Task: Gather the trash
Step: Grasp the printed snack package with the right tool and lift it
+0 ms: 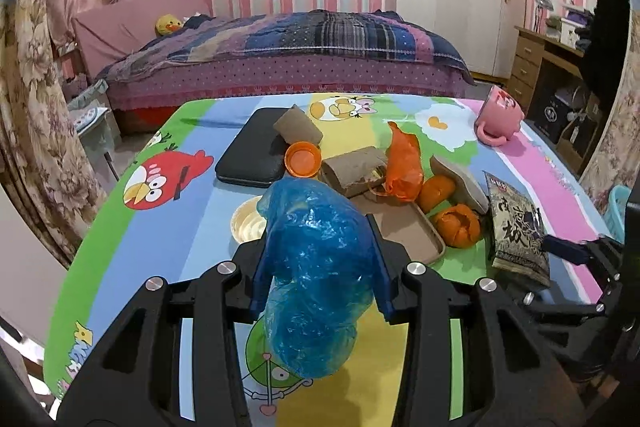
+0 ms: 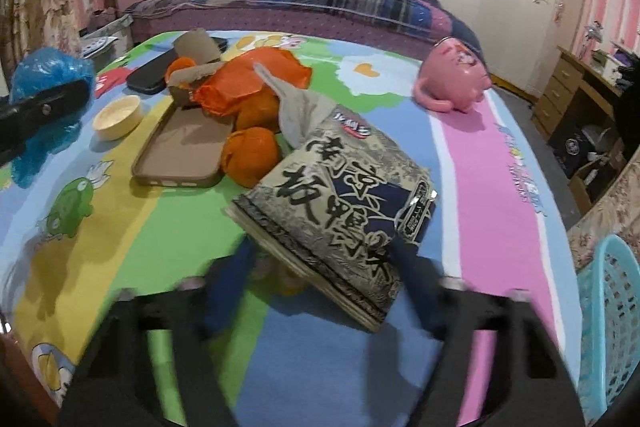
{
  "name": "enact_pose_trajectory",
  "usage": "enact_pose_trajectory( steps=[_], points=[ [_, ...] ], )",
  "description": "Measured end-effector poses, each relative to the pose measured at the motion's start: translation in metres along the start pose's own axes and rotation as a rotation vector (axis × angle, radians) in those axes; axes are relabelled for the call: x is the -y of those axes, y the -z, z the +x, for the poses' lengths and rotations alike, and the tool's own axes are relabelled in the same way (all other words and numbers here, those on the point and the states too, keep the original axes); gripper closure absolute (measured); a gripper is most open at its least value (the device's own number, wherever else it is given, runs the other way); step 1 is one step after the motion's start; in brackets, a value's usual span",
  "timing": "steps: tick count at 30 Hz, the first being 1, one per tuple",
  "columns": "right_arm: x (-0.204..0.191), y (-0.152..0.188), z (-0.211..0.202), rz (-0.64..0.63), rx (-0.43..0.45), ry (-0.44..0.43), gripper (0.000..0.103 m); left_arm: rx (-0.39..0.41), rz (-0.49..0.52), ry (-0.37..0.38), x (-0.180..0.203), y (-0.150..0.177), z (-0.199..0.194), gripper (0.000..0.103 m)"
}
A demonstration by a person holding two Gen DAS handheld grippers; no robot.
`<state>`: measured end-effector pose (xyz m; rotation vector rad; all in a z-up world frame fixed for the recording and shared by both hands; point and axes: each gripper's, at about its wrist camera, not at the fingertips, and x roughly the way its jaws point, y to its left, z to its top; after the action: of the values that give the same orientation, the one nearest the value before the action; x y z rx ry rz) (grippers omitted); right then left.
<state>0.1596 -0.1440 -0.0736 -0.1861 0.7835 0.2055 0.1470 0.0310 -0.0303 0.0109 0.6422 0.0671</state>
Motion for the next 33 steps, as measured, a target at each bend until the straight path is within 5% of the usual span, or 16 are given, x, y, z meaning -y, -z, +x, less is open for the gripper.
enact_pose_trajectory(
  steps=[6,17,27,33],
  points=[
    [0.027,-0.001,-0.023,0.086,0.071,-0.018,0.069,0.012,-0.011,0.015,0.001,-0.002,-0.004,0.063],
    [0.090,0.007,-0.033,0.279,0.103,0.036,0.069,0.013,-0.025,0.018,0.001,0.000,-0.004,0.063],
    [0.078,0.001,-0.033,0.196,0.120,0.021,0.069,0.009,-0.021,0.020,0.002,0.000,-0.003,0.063],
    [0.086,0.002,-0.039,0.217,0.139,0.012,0.084,0.010,-0.015,0.019,0.003,0.000,-0.004,0.063]
  ],
)
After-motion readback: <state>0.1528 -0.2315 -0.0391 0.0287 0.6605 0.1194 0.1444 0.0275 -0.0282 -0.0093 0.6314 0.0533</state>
